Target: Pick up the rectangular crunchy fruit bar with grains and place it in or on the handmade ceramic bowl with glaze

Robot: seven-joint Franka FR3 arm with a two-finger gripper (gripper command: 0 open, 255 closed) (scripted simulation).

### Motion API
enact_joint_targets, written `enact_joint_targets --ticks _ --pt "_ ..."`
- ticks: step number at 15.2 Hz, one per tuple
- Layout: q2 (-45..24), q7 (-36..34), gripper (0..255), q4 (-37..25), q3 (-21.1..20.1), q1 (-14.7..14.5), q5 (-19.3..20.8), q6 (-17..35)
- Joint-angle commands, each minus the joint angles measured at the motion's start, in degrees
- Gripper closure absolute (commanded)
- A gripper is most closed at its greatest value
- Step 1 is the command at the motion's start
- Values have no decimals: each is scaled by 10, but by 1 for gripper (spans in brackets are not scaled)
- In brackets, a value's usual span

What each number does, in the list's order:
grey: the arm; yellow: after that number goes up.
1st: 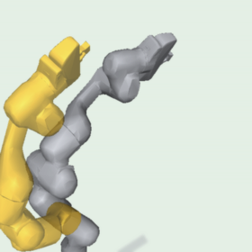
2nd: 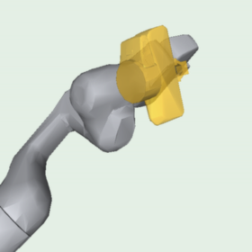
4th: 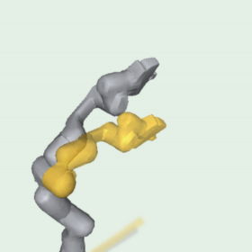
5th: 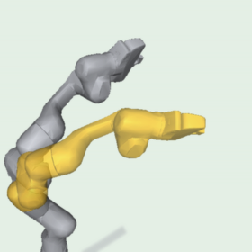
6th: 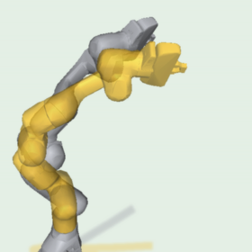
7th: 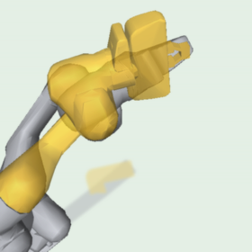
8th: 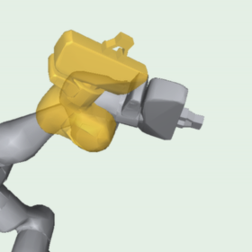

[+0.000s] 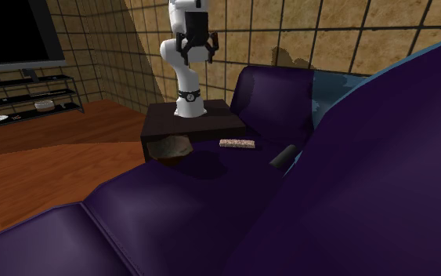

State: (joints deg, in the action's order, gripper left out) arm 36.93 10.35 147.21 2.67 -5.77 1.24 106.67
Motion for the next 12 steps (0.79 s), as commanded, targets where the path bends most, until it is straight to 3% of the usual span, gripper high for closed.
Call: enact_joint_targets --ticks 1,12 --pt "-24 27 0 20 1 -15 -2 43" --pt "-209 175 0 72 -4 -98 -26 269"
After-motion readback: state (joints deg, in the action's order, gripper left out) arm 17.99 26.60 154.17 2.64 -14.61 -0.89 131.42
